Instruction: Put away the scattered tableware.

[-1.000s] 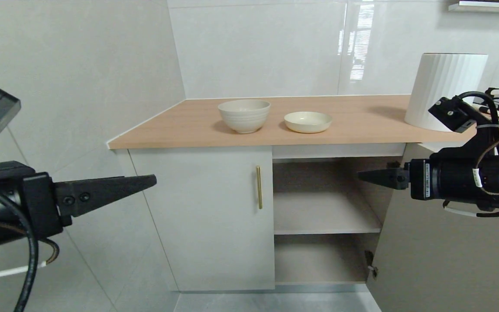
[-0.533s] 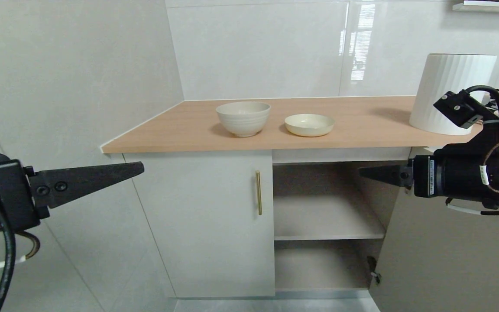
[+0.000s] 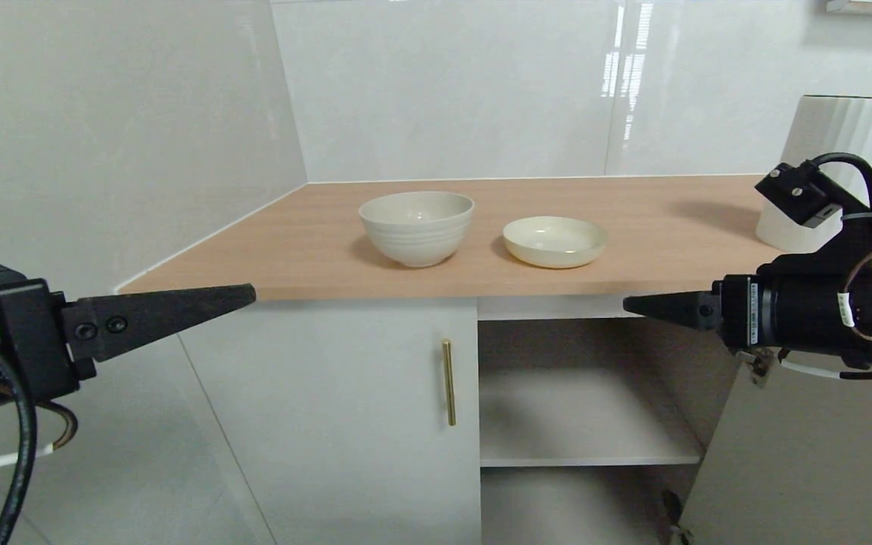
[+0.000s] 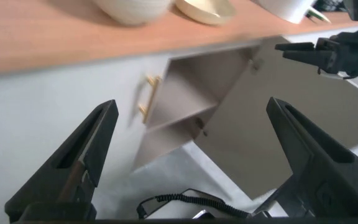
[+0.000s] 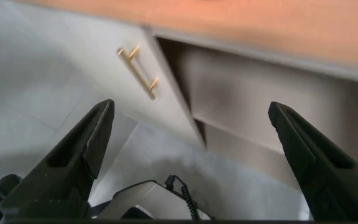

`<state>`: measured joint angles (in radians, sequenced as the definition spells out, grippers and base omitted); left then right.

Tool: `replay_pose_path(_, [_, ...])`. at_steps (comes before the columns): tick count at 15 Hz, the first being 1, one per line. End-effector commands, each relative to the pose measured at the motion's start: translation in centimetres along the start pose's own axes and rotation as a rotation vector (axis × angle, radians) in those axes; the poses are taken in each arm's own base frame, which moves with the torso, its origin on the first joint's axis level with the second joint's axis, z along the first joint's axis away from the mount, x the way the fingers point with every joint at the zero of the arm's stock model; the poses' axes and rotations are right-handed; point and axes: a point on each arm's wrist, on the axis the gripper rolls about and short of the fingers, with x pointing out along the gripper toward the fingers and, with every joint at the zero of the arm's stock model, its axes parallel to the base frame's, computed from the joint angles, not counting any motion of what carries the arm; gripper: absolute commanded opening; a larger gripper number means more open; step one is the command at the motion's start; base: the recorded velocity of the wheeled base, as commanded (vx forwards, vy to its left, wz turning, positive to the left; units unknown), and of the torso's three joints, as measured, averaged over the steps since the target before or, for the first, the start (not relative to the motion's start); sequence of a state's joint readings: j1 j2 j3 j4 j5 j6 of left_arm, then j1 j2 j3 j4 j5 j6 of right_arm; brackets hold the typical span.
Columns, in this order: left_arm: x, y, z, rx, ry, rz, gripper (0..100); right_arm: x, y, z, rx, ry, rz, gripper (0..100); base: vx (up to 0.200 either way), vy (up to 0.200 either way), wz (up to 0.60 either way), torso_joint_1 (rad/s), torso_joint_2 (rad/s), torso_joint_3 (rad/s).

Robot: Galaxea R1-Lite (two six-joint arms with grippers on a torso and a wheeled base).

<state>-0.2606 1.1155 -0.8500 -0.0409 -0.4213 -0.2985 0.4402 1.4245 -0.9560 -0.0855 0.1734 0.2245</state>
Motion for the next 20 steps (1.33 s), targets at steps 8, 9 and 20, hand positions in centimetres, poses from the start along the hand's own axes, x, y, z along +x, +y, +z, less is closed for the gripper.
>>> replay_pose_path(8, [0.4, 0.2, -0.2, -0.008, 0.016, -0.002, 100, -0.5, -0.2, -1.2, -0.027, -0.059, 0.045, 100, 0.0, 0.0, 0.0, 0.0, 0.0, 0.0])
replay_pose_path(9, [0.5, 0.3, -0.2, -0.012, 0.019, 0.002, 100, -0.7, -0.1, -1.1, -0.03, -0.075, 0.05, 100, 0.0, 0.0, 0.0, 0.0, 0.0, 0.0])
replay_pose_path(20, [0.7, 0.4, -0.3, -0.016, 0.03, 0.002, 100, -0.2, -0.3, -1.5, -0.043, -0.055, 0.049, 100, 0.0, 0.0, 0.0, 0.045, -0.13, -0.086])
